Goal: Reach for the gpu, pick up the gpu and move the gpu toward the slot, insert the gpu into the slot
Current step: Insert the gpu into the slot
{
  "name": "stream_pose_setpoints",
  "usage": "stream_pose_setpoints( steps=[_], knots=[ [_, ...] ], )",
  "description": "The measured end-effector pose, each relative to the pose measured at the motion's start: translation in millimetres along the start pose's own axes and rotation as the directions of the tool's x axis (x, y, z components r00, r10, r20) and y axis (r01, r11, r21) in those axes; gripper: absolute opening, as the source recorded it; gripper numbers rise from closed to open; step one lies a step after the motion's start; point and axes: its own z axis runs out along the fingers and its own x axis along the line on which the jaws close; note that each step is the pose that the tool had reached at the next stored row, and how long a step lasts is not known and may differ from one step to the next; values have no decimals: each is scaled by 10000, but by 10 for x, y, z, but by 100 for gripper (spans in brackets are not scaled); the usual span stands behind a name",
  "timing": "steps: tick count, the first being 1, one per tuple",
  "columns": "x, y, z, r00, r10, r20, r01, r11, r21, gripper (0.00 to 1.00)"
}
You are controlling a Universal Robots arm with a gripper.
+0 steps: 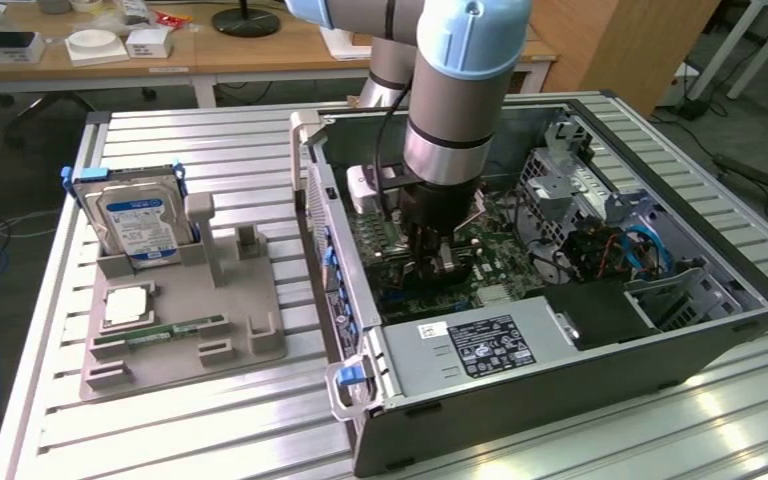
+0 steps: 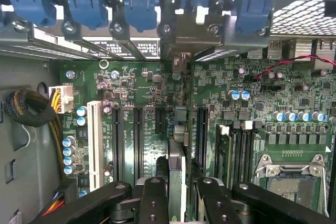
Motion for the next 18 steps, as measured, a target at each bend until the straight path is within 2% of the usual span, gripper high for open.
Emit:
stream_pose_setpoints(
  steps=[13,18],
  knots=[
    [-3,9,11,10000,10,23,-9,10000,-28,26],
    [-3,8,11,10000,10,19,-10,10000,-21,26]
  ],
)
